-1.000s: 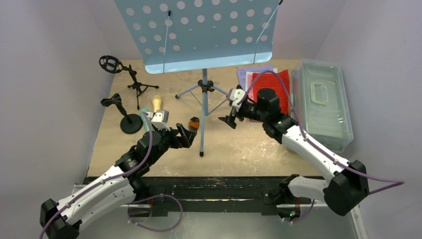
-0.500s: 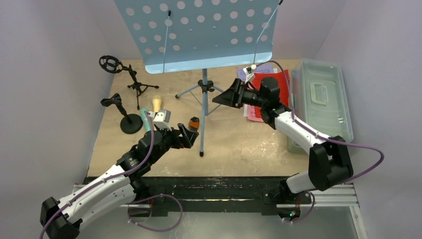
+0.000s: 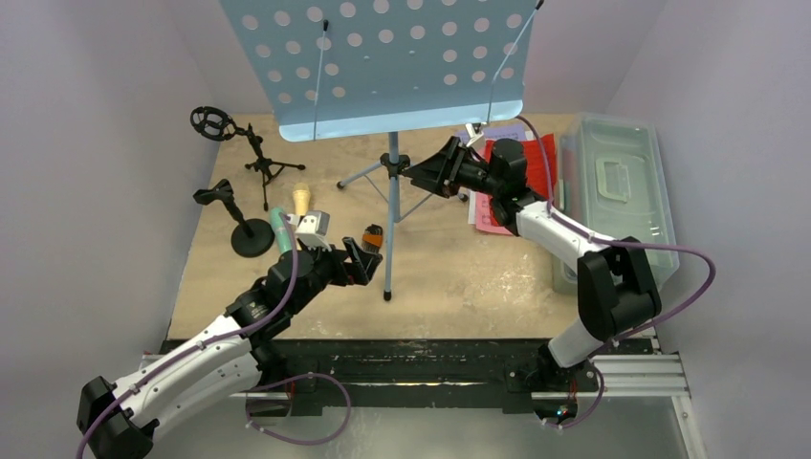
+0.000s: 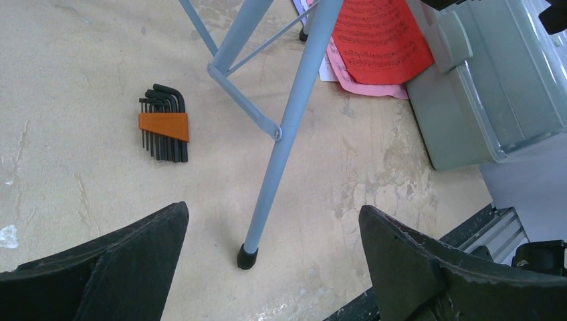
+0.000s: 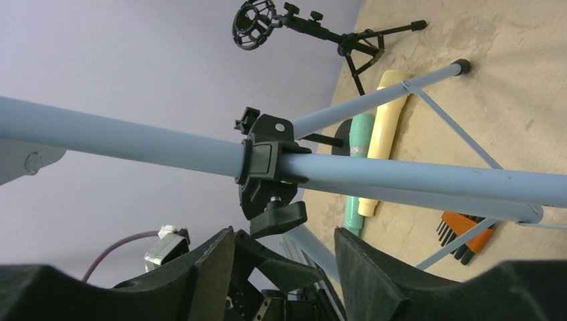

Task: Pack up the instrument practice props
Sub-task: Unscrew the knob on the music stand, then close the music stand at the center of the board.

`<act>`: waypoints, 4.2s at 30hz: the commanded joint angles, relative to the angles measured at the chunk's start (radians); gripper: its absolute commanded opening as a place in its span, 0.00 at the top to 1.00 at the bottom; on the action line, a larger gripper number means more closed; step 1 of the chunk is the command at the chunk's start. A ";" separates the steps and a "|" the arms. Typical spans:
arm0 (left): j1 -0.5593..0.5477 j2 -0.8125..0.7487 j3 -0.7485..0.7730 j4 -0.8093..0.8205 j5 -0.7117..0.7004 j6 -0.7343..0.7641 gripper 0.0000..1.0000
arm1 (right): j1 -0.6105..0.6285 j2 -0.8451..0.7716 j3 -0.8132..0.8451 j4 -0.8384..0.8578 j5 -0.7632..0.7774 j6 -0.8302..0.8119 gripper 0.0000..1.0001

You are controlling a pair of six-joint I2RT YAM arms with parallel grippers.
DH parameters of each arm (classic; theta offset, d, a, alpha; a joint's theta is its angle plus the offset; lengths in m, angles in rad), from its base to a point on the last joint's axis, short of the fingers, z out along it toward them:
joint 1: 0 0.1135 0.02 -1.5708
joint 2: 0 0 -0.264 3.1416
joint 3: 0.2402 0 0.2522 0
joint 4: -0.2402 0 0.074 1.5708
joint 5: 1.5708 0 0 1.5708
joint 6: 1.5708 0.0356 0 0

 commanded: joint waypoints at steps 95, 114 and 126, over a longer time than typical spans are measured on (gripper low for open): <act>0.147 0.774 0.473 1.057 0.165 0.730 1.00 | -0.001 0.116 0.094 -0.159 -0.099 -1.779 1.00; 0.146 0.720 0.447 0.925 0.301 0.579 1.00 | -0.002 0.029 -0.003 0.288 -0.315 -1.218 1.00; 0.146 0.659 0.406 0.897 0.329 0.516 0.63 | -0.015 0.049 -0.067 0.362 -0.325 -1.215 1.00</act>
